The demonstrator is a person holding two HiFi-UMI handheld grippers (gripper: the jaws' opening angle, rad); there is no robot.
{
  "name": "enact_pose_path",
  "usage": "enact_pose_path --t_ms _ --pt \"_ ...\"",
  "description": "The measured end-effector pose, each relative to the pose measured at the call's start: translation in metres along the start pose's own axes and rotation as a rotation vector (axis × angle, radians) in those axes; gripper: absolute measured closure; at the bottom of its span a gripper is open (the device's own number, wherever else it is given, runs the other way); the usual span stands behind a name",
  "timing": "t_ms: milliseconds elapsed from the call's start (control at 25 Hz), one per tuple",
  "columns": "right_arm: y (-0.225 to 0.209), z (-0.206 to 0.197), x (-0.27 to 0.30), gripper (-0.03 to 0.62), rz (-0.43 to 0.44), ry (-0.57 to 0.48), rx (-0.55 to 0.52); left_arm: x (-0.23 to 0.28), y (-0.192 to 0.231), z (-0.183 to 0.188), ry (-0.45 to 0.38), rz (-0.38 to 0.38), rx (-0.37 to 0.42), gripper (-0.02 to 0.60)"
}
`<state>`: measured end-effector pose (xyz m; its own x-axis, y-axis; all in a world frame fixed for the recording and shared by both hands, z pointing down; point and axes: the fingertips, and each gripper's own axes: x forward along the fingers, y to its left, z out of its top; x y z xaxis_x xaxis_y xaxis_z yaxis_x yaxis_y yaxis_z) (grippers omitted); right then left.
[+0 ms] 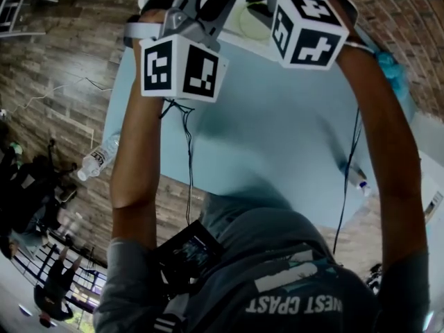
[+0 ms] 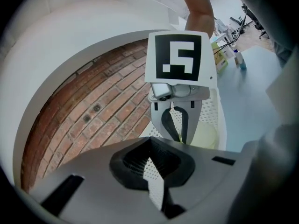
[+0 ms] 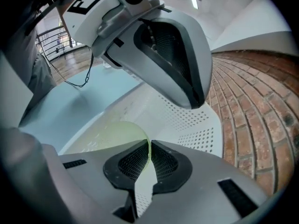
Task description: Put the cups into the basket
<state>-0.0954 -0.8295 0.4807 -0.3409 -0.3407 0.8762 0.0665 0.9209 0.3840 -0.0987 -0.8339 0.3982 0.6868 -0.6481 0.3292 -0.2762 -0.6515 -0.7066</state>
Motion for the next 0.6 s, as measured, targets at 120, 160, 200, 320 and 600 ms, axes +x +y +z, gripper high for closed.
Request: enact_pose_path --t_ms 120,160,200,320,600 --pt "0.004 -0.009 0.018 0.563 0.036 0.008 0.011 0.007 -0.007 -0.007 0.017 -0.016 -0.005 0.58" --pt "0.004 -0.011 0.022 0.563 0.047 0.011 0.01 0.009 -0.008 -0.009 0.022 -0.021 -0.006 0.581" --pt "0.005 -0.013 0.027 0.563 0.057 0.014 0.015 0.011 -0.01 -0.011 0.027 -0.026 -0.009 0.581" --pt "0.01 -0.019 0.04 0.563 0.09 0.02 0.03 0.015 -0.015 -0.017 0.038 -0.036 -0.017 0.58" --pt "0.022 -0.02 0.056 0.563 0.147 0.021 0.042 0.018 -0.024 -0.022 0.04 -0.044 -0.033 0.581"
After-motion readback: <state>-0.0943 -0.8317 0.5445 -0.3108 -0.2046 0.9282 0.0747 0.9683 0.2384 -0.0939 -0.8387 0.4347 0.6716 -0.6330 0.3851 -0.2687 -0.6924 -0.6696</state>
